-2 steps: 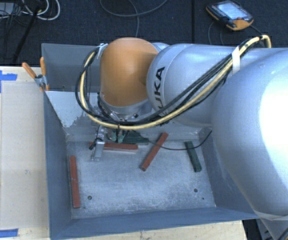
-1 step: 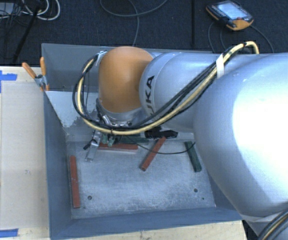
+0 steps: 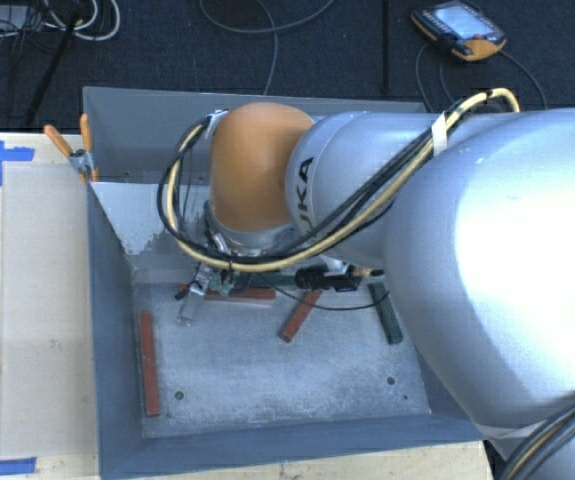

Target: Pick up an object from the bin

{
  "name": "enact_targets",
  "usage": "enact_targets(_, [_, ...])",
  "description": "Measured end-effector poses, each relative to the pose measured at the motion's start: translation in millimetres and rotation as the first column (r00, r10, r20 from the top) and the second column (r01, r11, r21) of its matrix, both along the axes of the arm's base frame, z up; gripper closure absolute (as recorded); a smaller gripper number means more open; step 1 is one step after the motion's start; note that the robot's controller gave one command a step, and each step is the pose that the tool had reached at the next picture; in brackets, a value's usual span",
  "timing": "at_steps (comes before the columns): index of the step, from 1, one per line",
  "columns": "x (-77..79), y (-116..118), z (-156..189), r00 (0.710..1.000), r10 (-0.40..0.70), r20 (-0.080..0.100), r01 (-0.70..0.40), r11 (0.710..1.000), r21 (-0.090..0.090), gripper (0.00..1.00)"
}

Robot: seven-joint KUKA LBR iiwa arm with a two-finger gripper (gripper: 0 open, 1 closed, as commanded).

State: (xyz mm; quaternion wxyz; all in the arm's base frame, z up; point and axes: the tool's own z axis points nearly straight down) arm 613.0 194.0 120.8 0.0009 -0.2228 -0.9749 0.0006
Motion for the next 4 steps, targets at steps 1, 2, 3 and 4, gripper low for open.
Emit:
enact_targets(1, [9.0, -45.8, -50.7, 0.981, 0.196, 0.001, -0.196, 0.981, 0.002, 1.00])
enact_targets(2, [9.1, -46.1, -50.7, 0.981, 0.194, 0.001, -0.194, 0.981, 0.002, 1.00])
enact_targets(3, [9.2, -46.2, -50.6, 0.981, 0.193, 0.001, -0.193, 0.981, 0.002, 1.00])
enact_targets(4, [-3.7, -82.0, 103.1, 0.982, 0.189, 0.005, -0.189, 0.982, 0.001, 1.00])
